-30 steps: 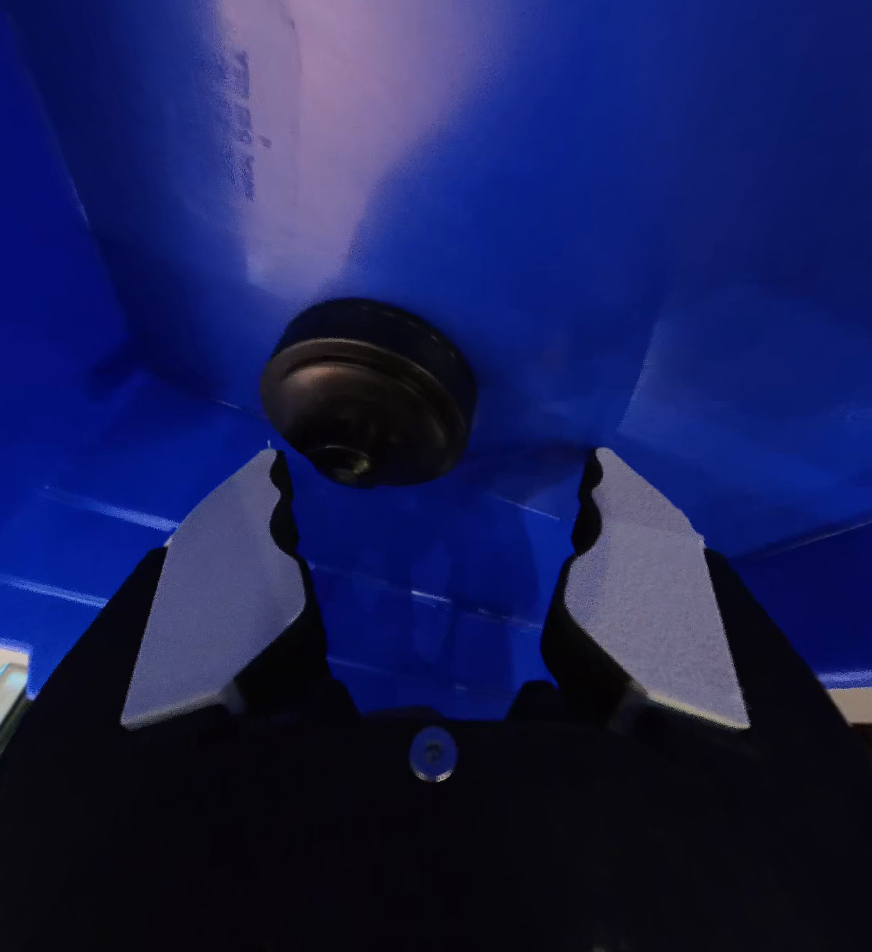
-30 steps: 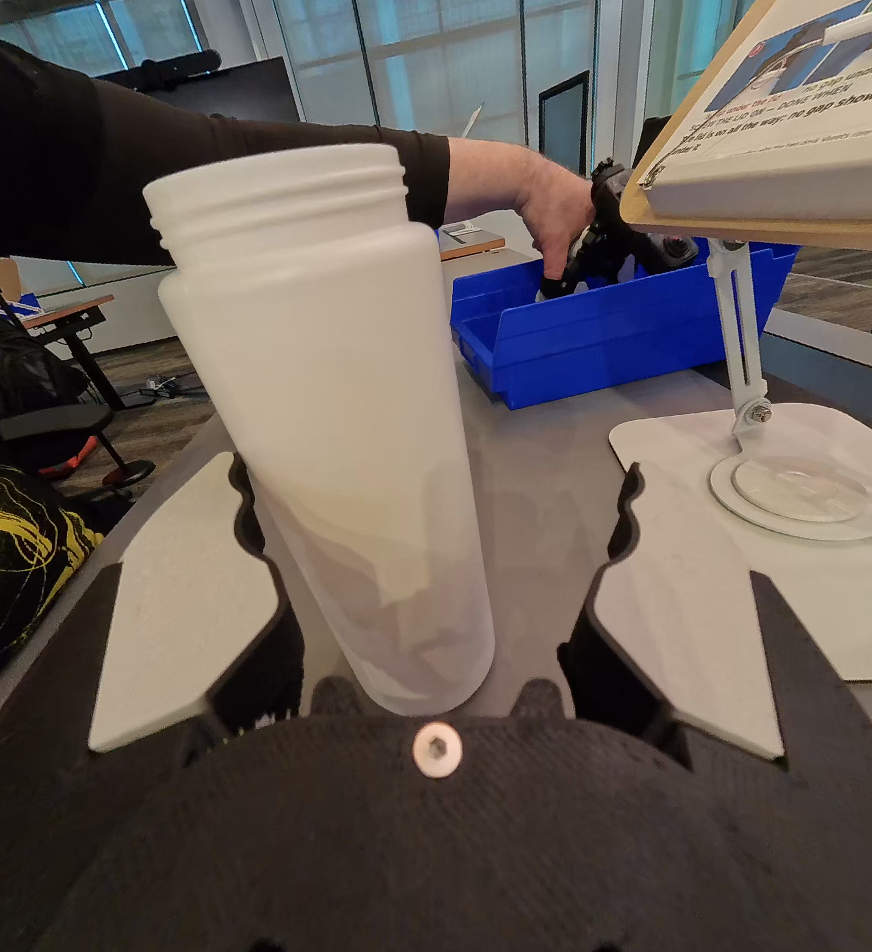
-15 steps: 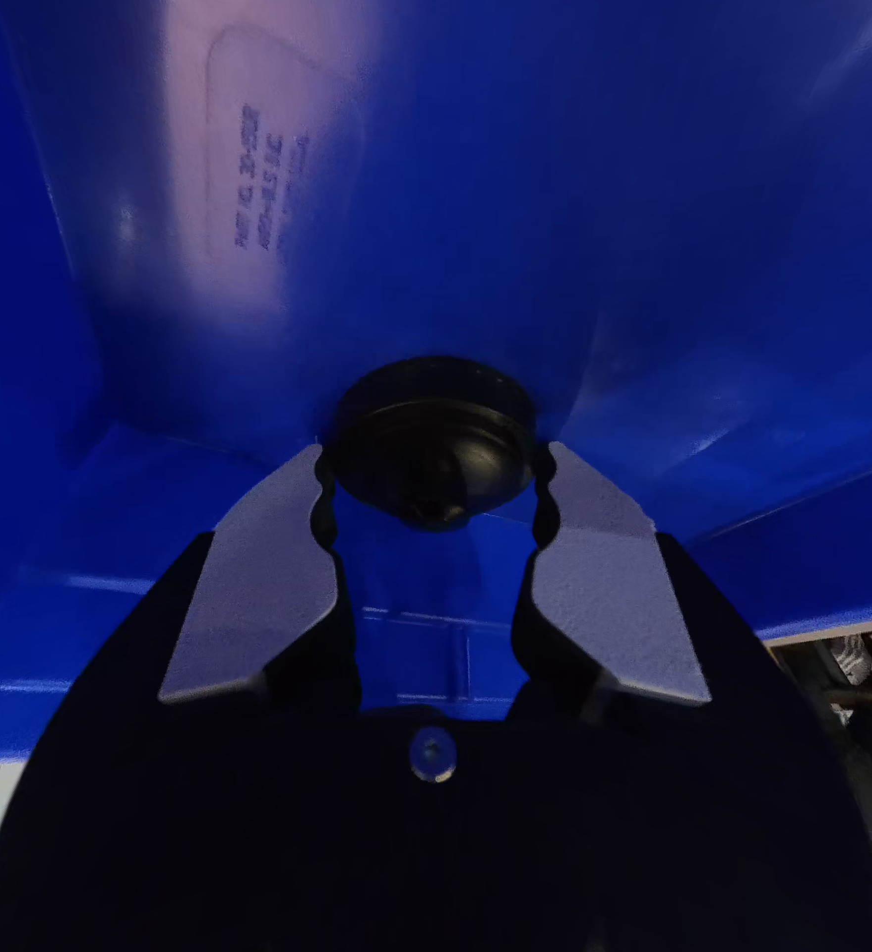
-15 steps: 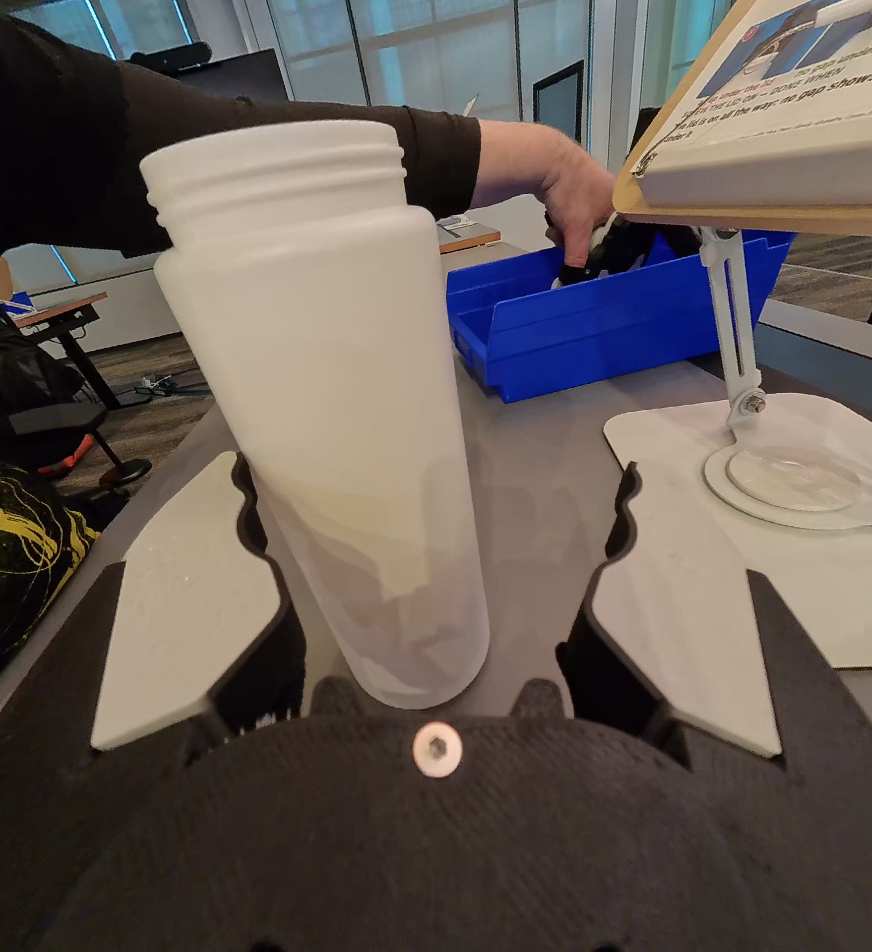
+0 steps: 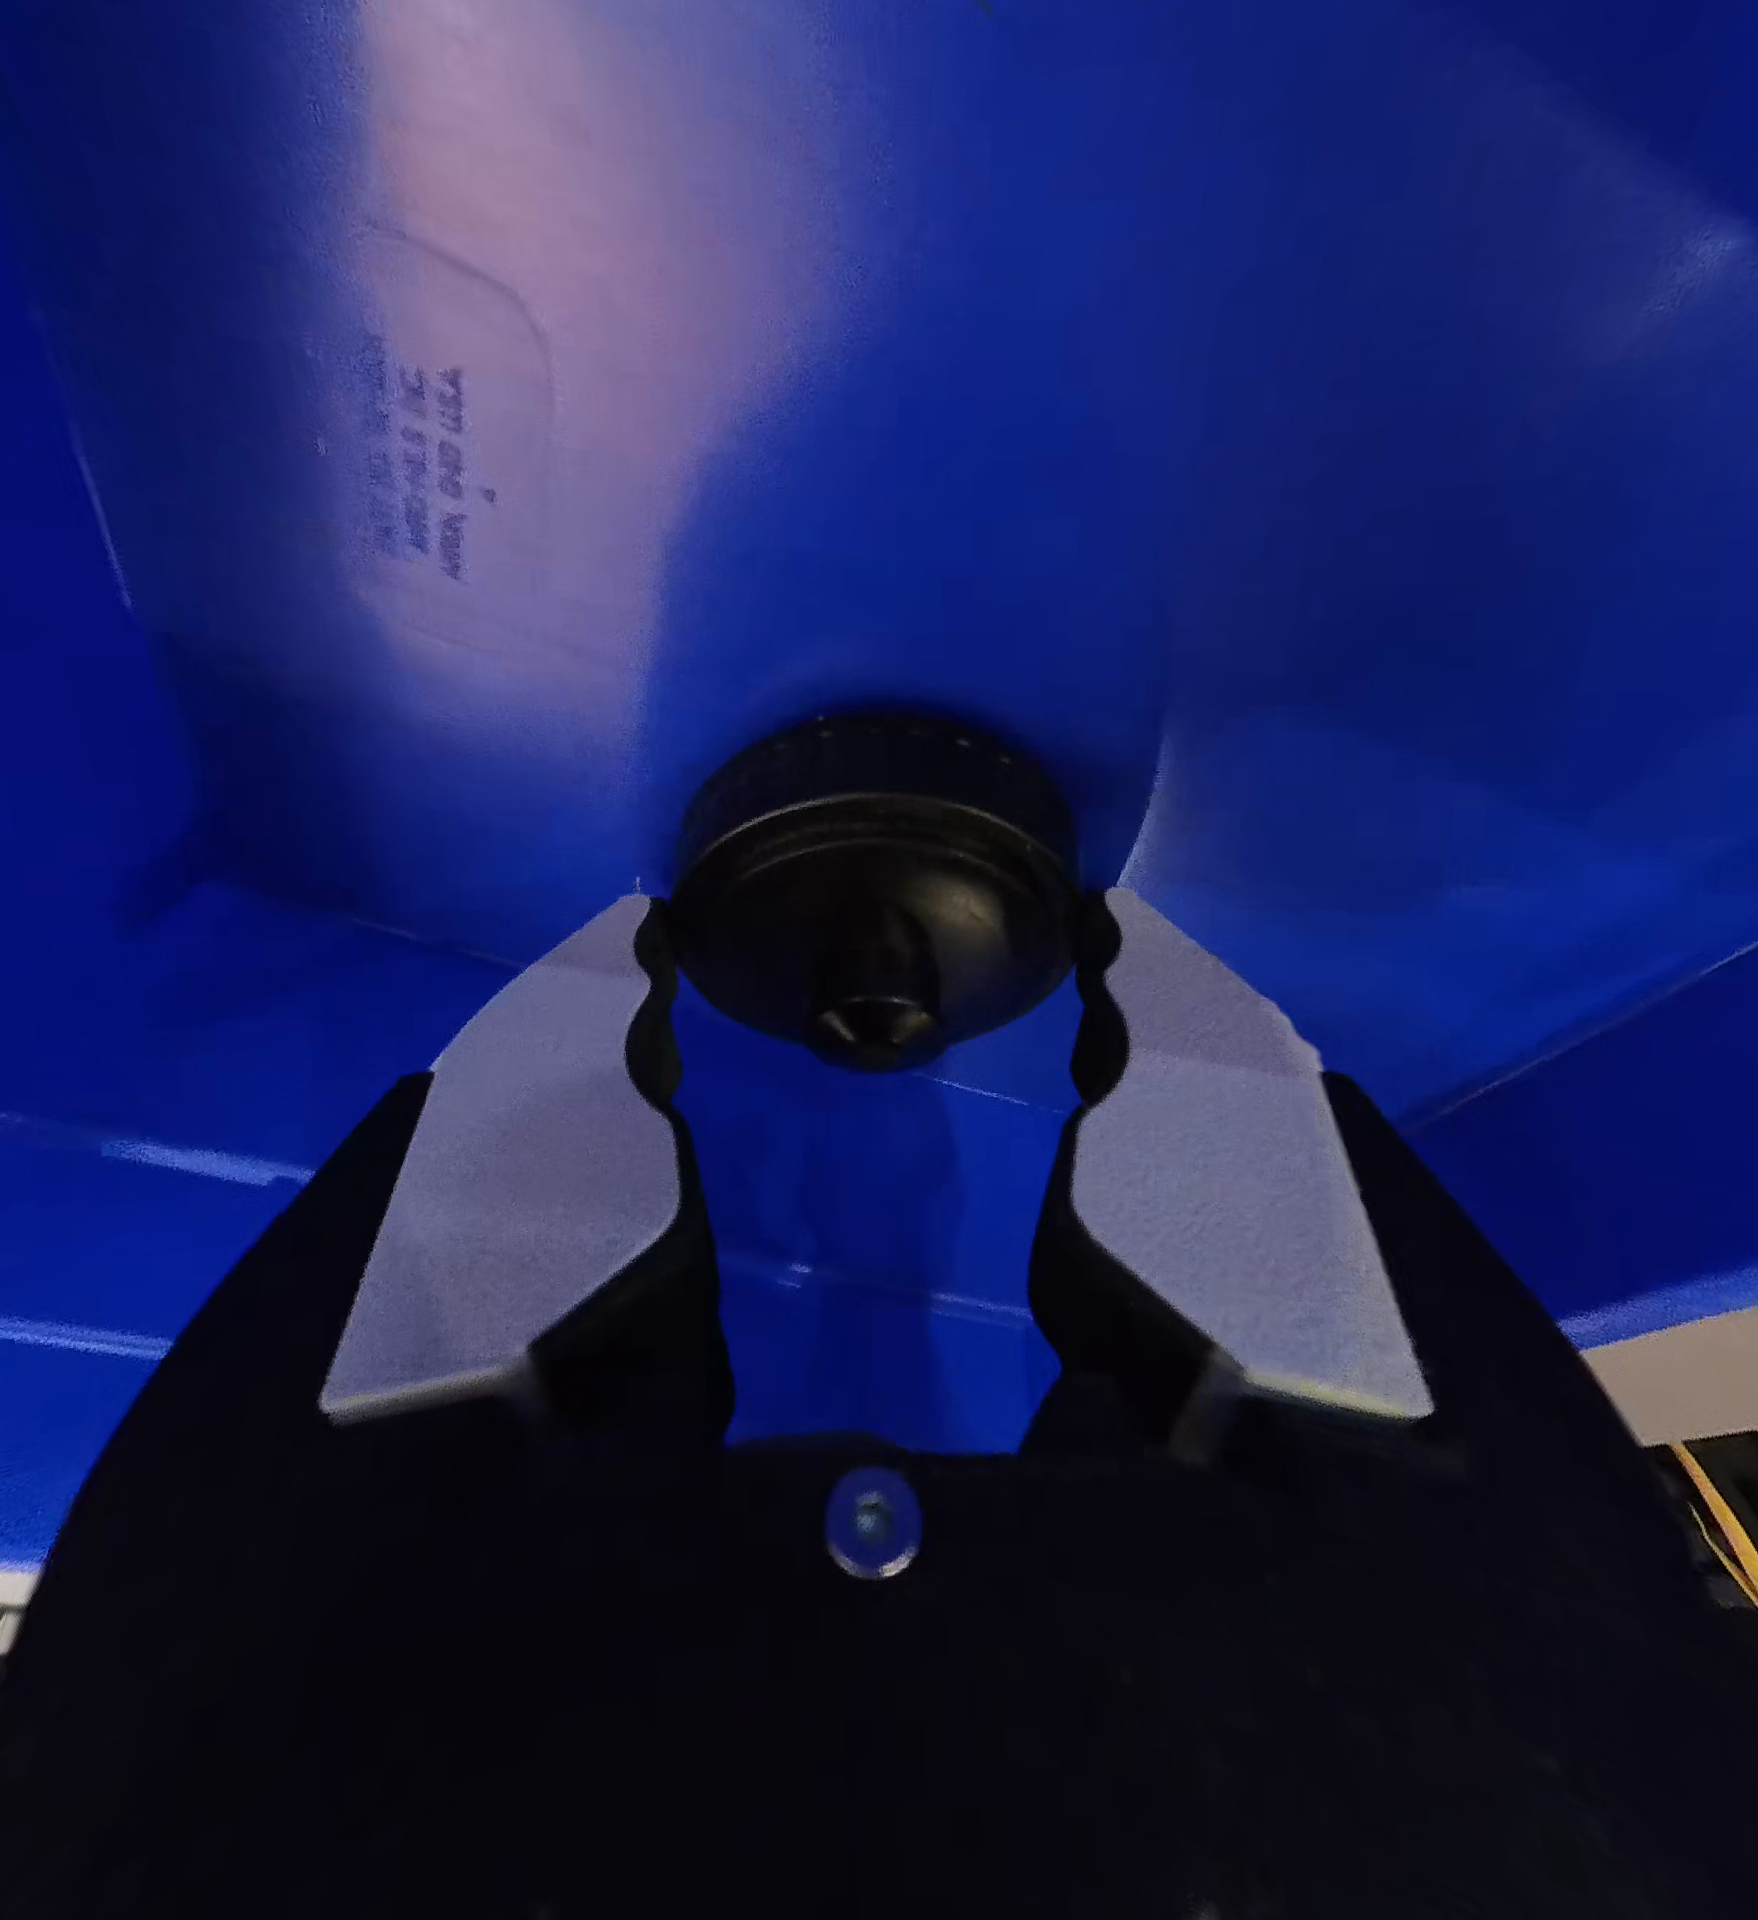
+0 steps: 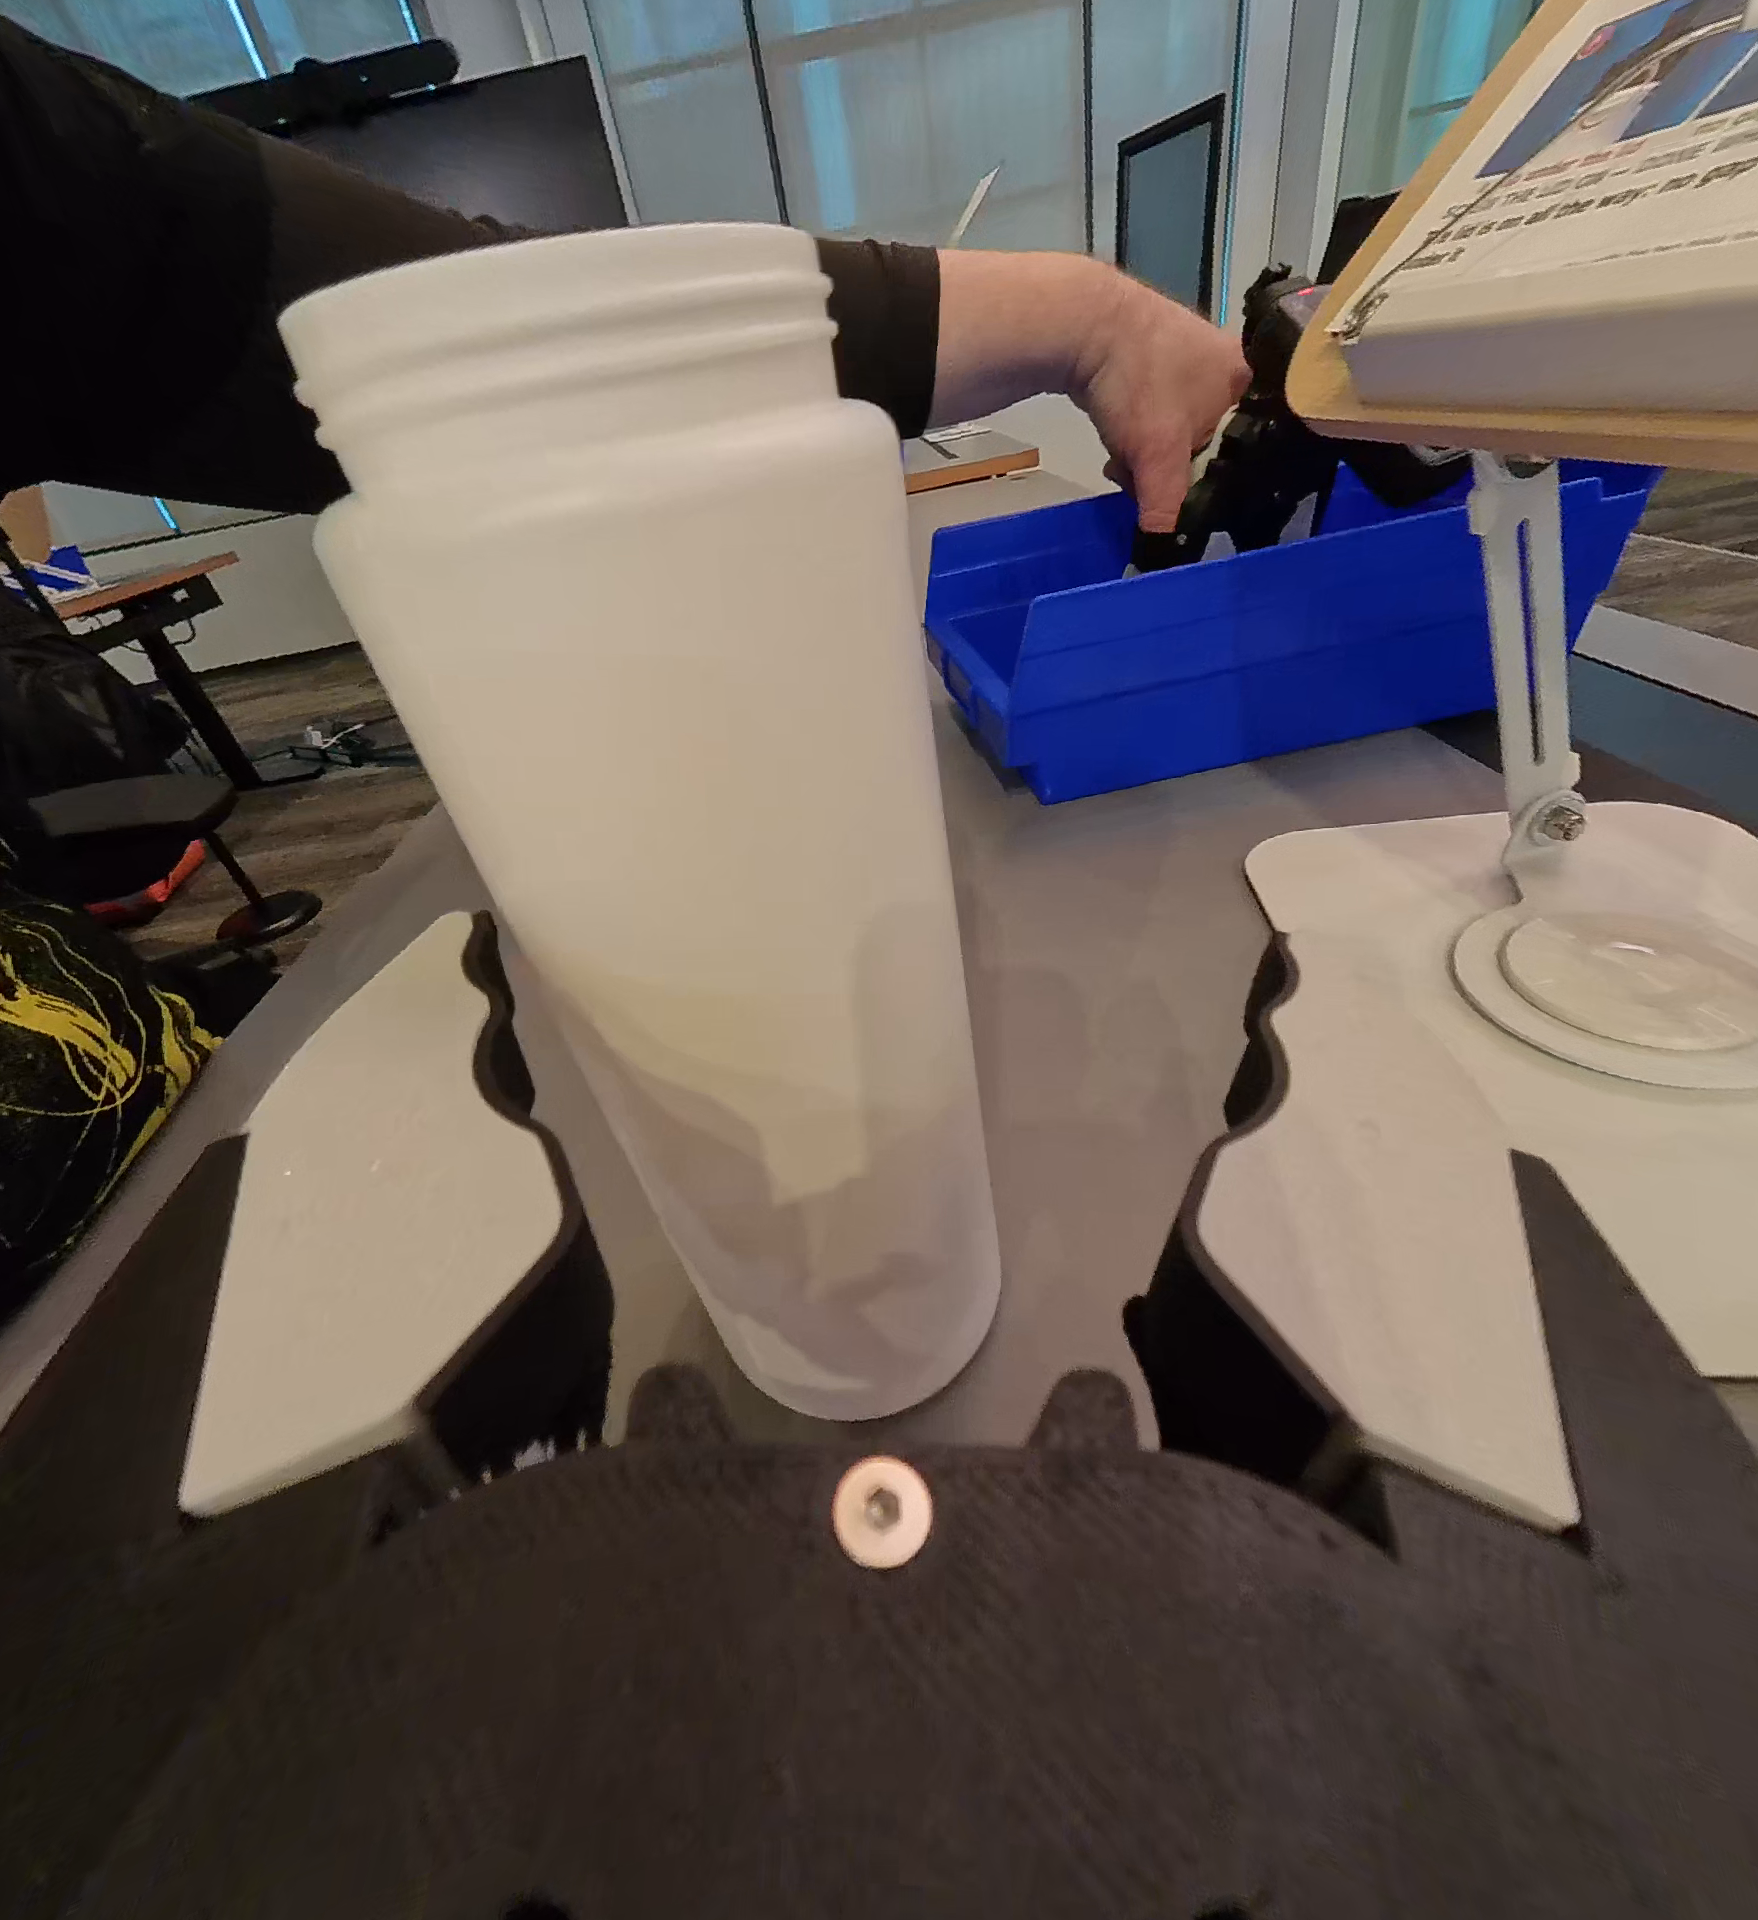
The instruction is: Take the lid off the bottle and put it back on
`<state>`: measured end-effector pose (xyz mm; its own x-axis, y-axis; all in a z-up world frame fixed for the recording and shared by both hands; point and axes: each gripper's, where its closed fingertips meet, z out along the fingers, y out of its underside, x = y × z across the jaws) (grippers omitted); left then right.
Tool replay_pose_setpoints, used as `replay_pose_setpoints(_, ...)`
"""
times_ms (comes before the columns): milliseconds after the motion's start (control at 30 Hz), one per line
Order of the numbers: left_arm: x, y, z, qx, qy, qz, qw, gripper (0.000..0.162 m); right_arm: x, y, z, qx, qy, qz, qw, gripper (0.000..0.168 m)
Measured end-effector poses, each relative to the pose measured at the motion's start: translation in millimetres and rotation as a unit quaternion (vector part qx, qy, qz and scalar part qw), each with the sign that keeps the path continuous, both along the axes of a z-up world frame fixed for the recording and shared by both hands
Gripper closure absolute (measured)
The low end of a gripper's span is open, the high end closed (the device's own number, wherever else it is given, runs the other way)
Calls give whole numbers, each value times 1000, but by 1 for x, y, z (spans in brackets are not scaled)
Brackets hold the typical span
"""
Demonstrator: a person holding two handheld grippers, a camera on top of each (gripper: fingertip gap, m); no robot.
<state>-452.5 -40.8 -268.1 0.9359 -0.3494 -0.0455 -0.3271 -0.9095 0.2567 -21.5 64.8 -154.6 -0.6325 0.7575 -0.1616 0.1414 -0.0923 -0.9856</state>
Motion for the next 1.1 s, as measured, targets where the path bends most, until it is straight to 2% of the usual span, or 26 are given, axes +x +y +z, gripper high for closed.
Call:
replay_pose_setpoints(300, 17, -6, 2, 30, -2, -5, 1000, 87, 8, -13, -4, 21, -15, 38, 999, 34)
replay_pose_setpoints(500, 33, -7, 23, 84, 11, -22, 996, 87, 14, -4, 10, 23, 1, 28, 999, 33)
replay_pose_setpoints(633, 53, -6, 56, 159, 30, -39, 986, 88, 21, 5, 21, 35, 11, 13, 999, 35)
replay_pose_setpoints(800, 88, -10, 112, 258, 104, -75, 958, 88, 38, 18, 53, 57, 46, -21, 997, 43)
replay_pose_setpoints(867, 108, -11, 137, 302, 131, -88, 940, 88, 48, 26, 74, 59, 68, -47, 995, 50)
replay_pose_setpoints(933, 129, -10, 163, 347, 165, -101, 918, 88, 56, 34, 93, 77, 76, -94, 990, 64)
replay_pose_setpoints(1100, 204, -5, 220, 433, 230, -151, 858, 87, 77, -5, 149, 80, 106, -111, 985, 81)
